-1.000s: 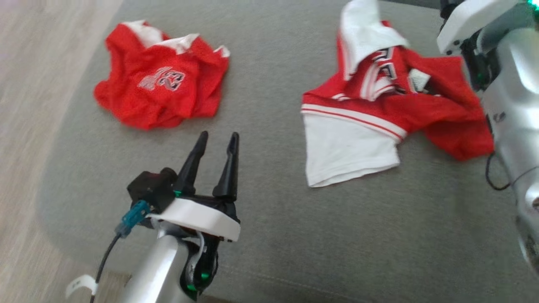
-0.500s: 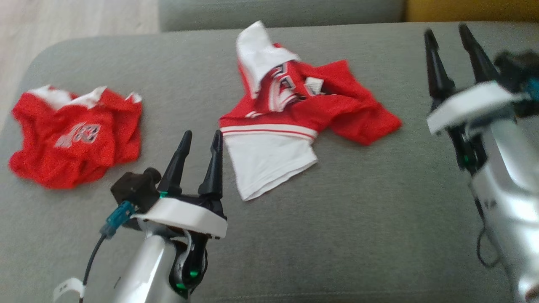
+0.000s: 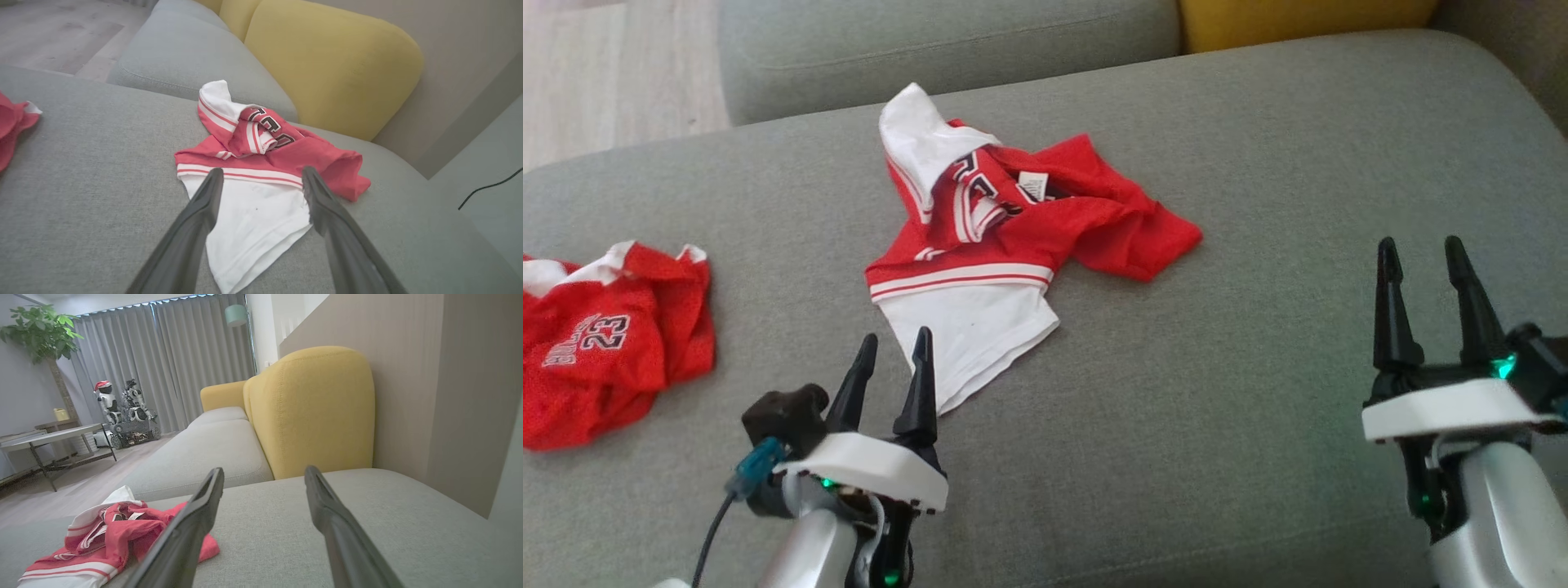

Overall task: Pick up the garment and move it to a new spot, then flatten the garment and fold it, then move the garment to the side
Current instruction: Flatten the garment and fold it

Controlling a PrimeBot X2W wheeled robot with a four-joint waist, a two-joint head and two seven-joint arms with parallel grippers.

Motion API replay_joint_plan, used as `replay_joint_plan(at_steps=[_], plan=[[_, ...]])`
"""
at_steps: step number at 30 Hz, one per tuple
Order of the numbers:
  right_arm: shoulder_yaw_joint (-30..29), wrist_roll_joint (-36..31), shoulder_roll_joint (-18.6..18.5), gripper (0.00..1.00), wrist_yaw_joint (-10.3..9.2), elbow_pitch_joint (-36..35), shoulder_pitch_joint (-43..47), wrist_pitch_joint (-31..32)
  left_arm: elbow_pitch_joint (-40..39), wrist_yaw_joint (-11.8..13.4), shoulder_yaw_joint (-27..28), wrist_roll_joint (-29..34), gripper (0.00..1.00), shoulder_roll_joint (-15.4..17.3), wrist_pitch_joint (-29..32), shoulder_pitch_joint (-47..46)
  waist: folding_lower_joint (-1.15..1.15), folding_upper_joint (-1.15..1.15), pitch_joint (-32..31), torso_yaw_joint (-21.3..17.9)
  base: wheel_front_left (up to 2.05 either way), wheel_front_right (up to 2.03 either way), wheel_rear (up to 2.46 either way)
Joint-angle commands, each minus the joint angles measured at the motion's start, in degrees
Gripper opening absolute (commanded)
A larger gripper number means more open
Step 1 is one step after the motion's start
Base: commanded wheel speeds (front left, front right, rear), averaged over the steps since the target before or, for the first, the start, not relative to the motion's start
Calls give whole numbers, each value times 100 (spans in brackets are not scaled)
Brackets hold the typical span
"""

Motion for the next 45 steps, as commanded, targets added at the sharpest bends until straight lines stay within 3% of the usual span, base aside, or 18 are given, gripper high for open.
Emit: replay_joint_plan(at_steps=[1,12,23,25,34,45], plan=[[65,-72,71,100,-4,-343,-92,-36,-98,8,124,54,100,15,-29,-220,0,0,30,-81,0,0,0],[54,-274,272,100,-4,-813,45,179,1501,465,-239,-81,100,15,47,-767,0,0,156,-350,0,0,0],[12,-249,361,100,-4,-830,6,123,2665,559,-376,-6,100,28,371,-1263,0,0,314,-499,0,0,0],[-2,-250,371,100,-4,-818,-7,113,2749,510,-410,-35,0,27,396,-1304,0,0,325,-505,0,0,0],[9,-254,406,100,-4,-529,-65,183,2367,362,-289,-250,0,19,50,-1441,0,0,299,-241,0,0,0],[-83,-255,471,100,-4,340,-470,662,-9,594,952,539,0,22,-28,-958,0,0,432,354,0,0,0]])
